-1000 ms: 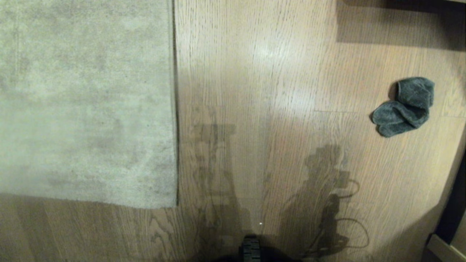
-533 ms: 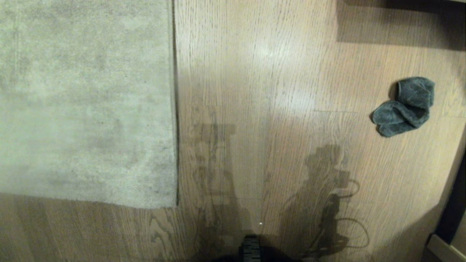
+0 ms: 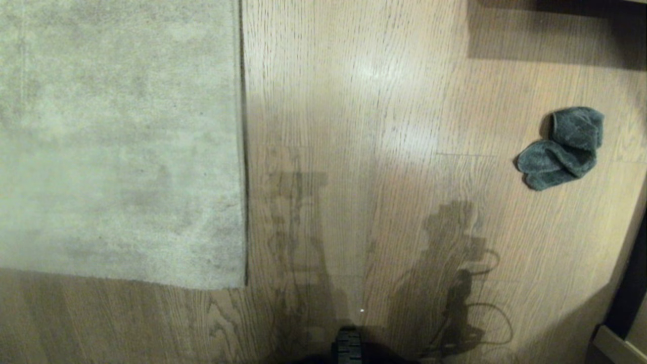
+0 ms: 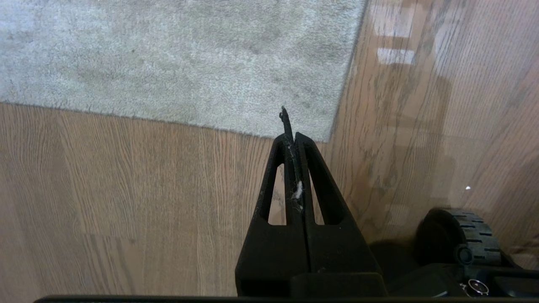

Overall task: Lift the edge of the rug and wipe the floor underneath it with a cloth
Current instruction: Pick up the rag

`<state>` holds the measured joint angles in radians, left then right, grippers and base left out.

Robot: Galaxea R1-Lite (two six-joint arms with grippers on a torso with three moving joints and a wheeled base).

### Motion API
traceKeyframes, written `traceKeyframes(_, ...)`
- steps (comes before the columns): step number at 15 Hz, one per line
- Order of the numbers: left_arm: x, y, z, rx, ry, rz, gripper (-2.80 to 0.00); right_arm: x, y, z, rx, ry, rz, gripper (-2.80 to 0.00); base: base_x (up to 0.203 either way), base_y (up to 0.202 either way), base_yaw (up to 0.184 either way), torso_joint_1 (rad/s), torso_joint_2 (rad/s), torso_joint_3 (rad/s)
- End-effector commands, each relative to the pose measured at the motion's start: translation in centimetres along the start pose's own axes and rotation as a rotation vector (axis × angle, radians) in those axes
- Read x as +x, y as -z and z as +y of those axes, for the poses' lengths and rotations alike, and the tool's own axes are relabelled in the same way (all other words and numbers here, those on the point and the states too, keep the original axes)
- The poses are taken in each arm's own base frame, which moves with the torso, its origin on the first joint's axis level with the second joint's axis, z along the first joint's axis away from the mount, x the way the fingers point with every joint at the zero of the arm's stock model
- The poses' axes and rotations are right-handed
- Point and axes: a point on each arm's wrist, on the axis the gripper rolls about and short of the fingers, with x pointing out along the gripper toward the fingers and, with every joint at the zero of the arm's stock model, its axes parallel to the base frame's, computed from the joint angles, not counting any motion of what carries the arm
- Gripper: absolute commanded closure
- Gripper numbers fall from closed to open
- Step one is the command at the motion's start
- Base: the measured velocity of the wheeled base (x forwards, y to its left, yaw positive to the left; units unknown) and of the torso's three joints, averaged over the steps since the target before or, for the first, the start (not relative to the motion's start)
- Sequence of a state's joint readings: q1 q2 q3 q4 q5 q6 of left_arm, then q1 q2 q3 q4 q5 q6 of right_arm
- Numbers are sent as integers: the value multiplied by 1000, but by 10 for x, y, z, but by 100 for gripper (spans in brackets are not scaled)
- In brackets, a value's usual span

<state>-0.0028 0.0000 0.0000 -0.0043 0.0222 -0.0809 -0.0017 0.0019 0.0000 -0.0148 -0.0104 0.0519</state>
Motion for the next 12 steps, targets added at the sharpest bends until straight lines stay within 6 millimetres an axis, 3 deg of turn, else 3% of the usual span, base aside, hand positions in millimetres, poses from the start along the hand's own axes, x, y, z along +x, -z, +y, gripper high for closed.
traceKeyframes(1,0,0,0,0,-1,1,0,0,0,0,0,0,-1,0,0,0,0,0,0,0)
traceKeyframes(12,0,0,0,0,-1,1,0,0,0,0,0,0,-1,0,0,0,0,0,0,0)
